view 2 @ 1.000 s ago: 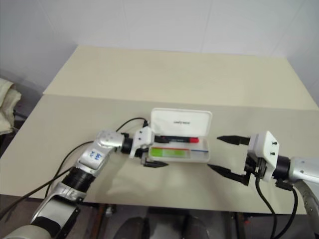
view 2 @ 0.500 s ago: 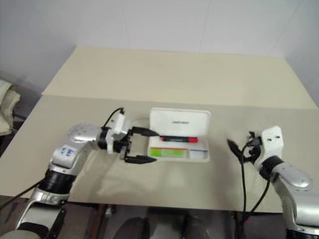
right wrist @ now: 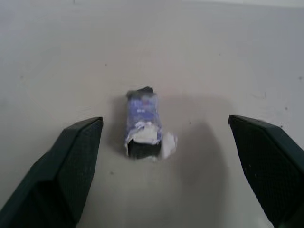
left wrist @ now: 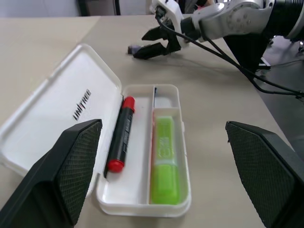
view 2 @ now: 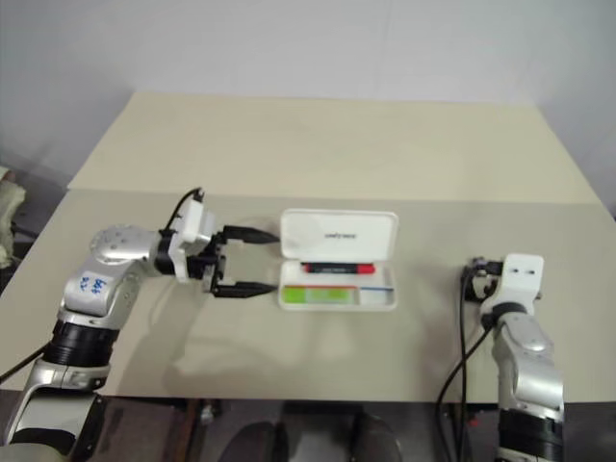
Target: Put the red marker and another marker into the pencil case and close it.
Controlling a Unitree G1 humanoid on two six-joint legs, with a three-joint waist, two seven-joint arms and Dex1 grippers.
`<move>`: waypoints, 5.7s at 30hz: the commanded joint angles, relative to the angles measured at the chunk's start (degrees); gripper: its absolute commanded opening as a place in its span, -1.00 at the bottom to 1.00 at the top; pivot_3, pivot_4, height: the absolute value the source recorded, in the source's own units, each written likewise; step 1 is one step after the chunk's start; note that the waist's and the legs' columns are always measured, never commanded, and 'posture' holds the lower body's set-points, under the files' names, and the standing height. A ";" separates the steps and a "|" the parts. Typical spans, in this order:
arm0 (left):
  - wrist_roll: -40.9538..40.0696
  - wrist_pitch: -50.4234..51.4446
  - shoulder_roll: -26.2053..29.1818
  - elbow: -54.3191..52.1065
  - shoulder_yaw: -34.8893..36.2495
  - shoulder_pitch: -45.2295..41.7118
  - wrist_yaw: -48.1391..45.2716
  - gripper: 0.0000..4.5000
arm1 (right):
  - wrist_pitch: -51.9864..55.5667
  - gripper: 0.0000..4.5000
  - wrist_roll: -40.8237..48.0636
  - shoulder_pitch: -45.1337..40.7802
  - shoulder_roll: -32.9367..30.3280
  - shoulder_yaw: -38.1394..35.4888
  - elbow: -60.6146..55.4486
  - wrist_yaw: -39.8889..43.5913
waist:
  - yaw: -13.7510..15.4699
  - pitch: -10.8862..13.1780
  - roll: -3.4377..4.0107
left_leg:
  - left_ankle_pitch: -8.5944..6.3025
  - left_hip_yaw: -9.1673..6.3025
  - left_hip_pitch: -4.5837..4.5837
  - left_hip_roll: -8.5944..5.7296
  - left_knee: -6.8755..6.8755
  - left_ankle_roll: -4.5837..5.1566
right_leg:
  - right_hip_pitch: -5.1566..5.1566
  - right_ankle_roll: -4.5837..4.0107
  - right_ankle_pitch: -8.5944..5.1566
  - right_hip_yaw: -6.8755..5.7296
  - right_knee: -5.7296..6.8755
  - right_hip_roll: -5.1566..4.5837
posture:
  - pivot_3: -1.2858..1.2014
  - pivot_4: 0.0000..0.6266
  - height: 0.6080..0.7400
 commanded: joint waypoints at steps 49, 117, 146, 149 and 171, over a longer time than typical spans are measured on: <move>-0.42 -5.88 4.05 -4.00 5.58 7.01 4.34 1.00 | -10.06 -0.82 12.39 -8.99 -19.35 23.01 -4.57 63.63 | 1.28 0.25 -0.01 | 0.05 -0.17 -0.01 -0.08 -0.03 0.11 | -0.09 -0.04 0.02 -0.02 0.22 -0.06 | 0.03 -0.52 1.00; -1.27 -9.47 4.10 4.75 9.25 5.68 4.43 -0.80 | -2.43 1.00 23.01 2.19 -31.10 2.19 -17.38 65.10 | 1.47 0.27 -0.04 | 0.05 -0.12 0.01 -0.07 0.00 0.06 | -0.04 -0.03 0.02 -0.06 0.19 -0.07 | 0.03 -0.52 1.00; 12.37 -19.03 -14.68 27.79 1.19 -12.01 20.31 -0.99 | -2.13 1.00 24.52 -1.48 -23.58 6.23 -21.37 57.39 | 1.49 0.34 -0.23 | 0.06 -0.12 -0.02 -0.10 0.04 0.07 | 0.00 0.01 0.04 -0.15 0.16 -0.06 | 0.03 -0.52 1.00; 10.18 -19.68 -14.06 26.02 1.79 -10.72 16.53 -0.99 | -2.49 1.00 24.30 -0.73 -23.38 6.33 -21.51 57.24 | 1.52 0.34 -0.23 | 0.06 -0.12 -0.02 -0.10 0.04 0.07 | -0.01 0.00 0.04 -0.14 0.17 -0.07 | 0.03 -0.52 1.00; 14.89 -26.18 -11.58 20.84 -10.08 -7.95 1.26 -0.99 | 2.21 1.00 30.33 0.32 -23.47 3.25 -24.08 54.24 | 1.58 0.34 -0.23 | 0.06 -0.12 -0.02 -0.10 0.07 0.07 | 0.00 0.00 0.04 -0.13 0.17 -0.07 | 0.03 -0.52 1.00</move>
